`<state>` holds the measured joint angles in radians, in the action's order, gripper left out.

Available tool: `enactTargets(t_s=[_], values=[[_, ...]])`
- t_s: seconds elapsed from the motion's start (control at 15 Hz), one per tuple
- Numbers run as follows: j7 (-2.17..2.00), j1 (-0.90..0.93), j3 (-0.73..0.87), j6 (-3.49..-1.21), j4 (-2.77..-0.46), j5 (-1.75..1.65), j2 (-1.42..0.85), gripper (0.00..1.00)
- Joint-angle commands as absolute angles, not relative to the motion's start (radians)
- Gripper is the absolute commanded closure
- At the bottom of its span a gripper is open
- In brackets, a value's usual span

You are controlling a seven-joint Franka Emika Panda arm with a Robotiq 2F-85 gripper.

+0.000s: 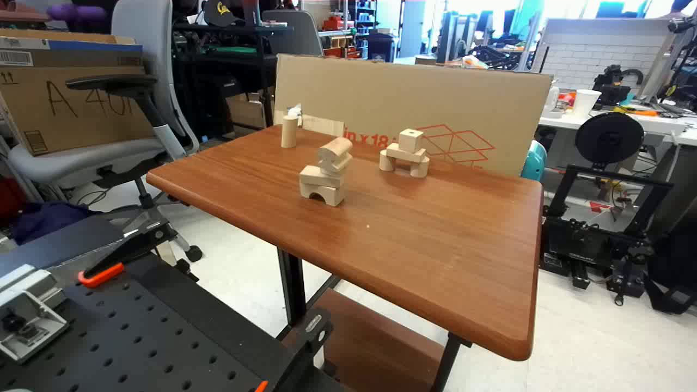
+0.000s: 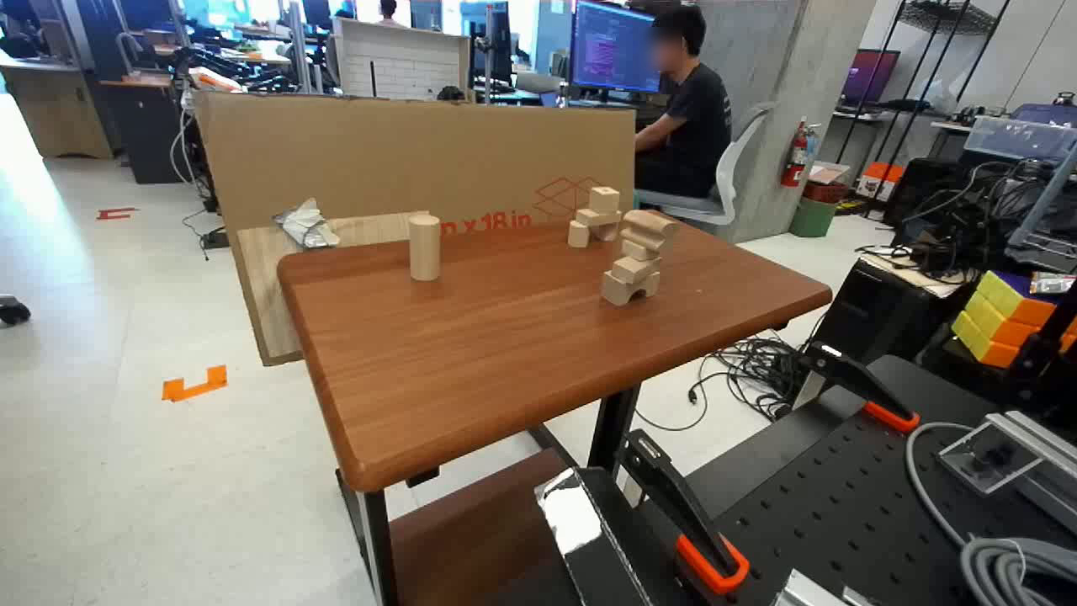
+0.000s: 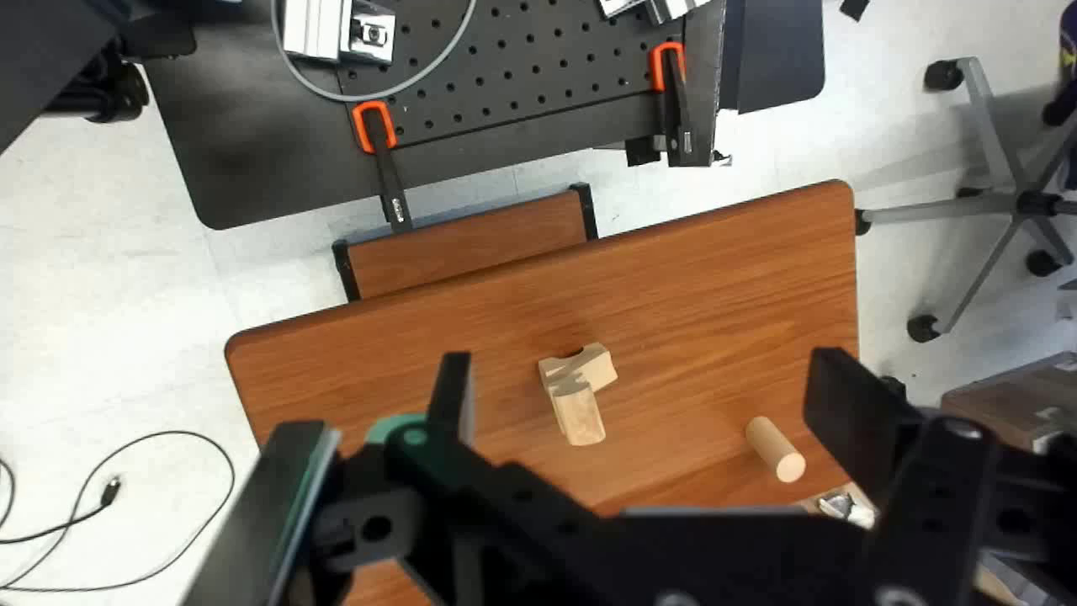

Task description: Remove the two blocks from the stacked blocks

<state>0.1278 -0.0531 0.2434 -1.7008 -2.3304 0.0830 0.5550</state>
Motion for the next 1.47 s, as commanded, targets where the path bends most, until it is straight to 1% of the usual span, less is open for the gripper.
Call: enactTargets(t_s=[0.0, 0.87, 1.07, 1.4], values=[[0.140, -0.081, 0.221, -1.698, -2.327, 0.095, 0.550, 0.00], [0.136, -0.078, 0.212, -1.709, -2.330, 0.090, 0.540, 0.00], [0.141, -0.059, 0.186, -1.773, -2.345, 0.096, 0.501, 0.00], [0.131, -0.035, 0.107, -2.010, -2.386, 0.064, 0.386, 0.00]])
